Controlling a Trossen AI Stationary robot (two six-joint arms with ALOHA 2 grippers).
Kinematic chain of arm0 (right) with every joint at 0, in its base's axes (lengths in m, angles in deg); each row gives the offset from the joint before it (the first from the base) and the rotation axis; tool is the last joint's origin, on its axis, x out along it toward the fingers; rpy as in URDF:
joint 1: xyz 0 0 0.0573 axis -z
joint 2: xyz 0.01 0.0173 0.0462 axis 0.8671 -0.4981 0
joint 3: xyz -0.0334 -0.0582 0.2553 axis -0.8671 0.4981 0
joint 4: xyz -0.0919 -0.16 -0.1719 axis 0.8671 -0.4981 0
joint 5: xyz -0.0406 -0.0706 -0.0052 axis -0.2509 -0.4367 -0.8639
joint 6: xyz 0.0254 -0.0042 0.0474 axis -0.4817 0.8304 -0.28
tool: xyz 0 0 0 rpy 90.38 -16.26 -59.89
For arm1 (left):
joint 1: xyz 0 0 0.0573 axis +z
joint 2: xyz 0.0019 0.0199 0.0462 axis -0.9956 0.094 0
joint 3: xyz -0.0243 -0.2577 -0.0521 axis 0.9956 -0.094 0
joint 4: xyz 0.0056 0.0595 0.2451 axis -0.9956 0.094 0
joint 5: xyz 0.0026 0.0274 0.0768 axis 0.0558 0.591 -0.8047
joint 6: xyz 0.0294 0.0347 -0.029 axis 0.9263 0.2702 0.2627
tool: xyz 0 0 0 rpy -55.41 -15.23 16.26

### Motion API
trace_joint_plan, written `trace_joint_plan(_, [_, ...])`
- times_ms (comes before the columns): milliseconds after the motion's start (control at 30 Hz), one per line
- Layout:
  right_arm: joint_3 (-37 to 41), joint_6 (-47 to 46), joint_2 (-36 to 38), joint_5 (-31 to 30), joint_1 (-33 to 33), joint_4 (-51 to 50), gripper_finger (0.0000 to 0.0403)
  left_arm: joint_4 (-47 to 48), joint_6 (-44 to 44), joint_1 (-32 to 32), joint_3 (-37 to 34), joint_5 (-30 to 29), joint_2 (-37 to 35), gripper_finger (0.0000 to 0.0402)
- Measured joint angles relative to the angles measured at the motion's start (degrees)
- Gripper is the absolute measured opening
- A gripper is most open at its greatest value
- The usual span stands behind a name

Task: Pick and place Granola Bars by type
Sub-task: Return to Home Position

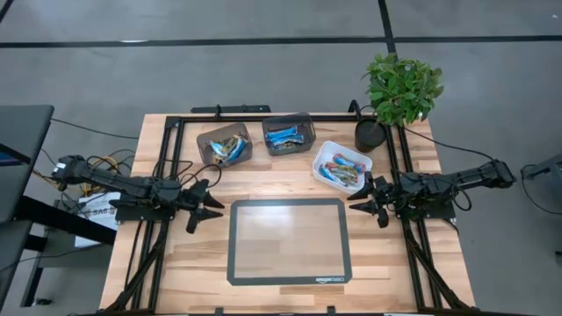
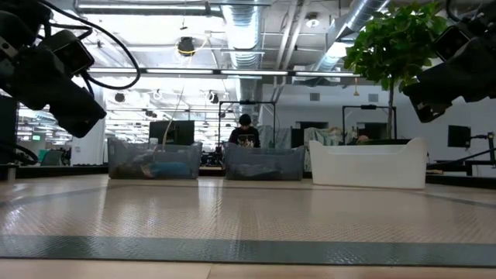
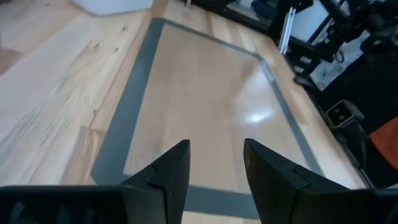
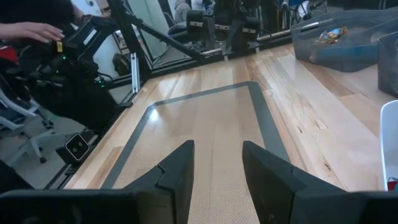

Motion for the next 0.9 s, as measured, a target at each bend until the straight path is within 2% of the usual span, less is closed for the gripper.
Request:
trace_joint_plan(133, [0.00,0.00,-0.02,0.00,0.01,-0.01,0.0129,0.05,0.01,0.00,-0.02,0.04,-3.43,0.0143])
trace_joint_plan(300, [0.00,0.00,0.00,0.00,0.00,-0.01,0.0129,0.00,0.04,-0.09,-0.04,0.12,-14.50,0.0143])
trace_joint_plan(433, [0.00,0.00,0.00,0.00,0.01,0.01,0.0129,0.00,0.07,-0.09,-0.07,-0.01,-20.41,0.0143])
trace_joint_plan(900, [0.00,0.00,-0.01,0.00,0.01,-0.01,0.0129,-0.04,0.12,-0.09,-0.09,0.03,-19.63,0.0143])
